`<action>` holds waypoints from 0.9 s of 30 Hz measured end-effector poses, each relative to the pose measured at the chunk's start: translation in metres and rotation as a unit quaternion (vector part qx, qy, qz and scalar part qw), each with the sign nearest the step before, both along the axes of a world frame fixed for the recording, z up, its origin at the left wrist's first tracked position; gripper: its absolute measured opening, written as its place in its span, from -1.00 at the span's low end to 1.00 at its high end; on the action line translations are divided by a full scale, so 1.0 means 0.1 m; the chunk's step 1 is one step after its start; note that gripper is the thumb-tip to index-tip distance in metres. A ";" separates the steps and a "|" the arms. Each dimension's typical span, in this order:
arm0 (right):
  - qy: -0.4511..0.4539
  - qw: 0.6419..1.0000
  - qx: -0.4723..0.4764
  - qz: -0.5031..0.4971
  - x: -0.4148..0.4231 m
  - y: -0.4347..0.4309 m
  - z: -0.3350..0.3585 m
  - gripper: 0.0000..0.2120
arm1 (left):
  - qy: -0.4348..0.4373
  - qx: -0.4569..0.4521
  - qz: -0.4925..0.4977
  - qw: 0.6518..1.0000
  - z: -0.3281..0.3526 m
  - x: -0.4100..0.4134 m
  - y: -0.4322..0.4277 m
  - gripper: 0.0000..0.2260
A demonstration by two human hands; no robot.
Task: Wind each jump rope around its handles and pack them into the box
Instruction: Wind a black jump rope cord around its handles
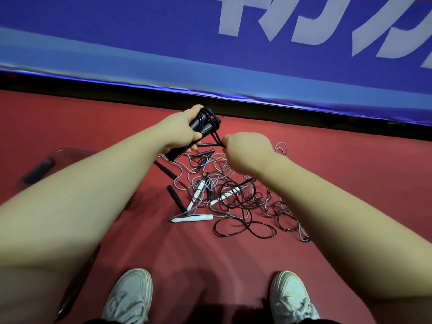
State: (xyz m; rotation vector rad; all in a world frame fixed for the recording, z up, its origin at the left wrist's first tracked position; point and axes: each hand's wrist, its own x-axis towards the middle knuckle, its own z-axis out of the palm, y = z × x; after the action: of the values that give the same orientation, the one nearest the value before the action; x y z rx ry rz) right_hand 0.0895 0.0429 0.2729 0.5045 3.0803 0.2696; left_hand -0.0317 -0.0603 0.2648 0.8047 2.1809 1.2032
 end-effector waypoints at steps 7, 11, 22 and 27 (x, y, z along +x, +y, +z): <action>0.033 0.994 0.087 0.062 0.09 -0.07 0.08 -0.68 | -0.054 0.032 0.004 0.998 0.02 -0.02 -0.04 -0.41; 0.014 0.975 0.156 0.159 0.12 -0.07 0.11 -0.70 | -0.049 0.023 -0.044 0.998 0.03 0.08 0.00 -0.44; 0.075 0.978 0.144 0.128 0.19 0.16 0.14 -0.68 | -0.173 0.065 -0.013 0.983 0.02 -0.11 -0.18 -0.38; 0.063 0.966 0.174 0.181 0.21 0.13 0.32 -0.77 | -0.028 -0.032 -0.105 0.994 -0.01 0.02 -0.08 -0.38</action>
State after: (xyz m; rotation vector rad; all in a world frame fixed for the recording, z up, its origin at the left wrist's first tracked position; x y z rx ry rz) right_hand 0.1102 0.0556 0.3053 -0.0552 3.2404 0.8246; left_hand -0.0292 -0.0683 0.2643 0.9352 2.0213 1.0329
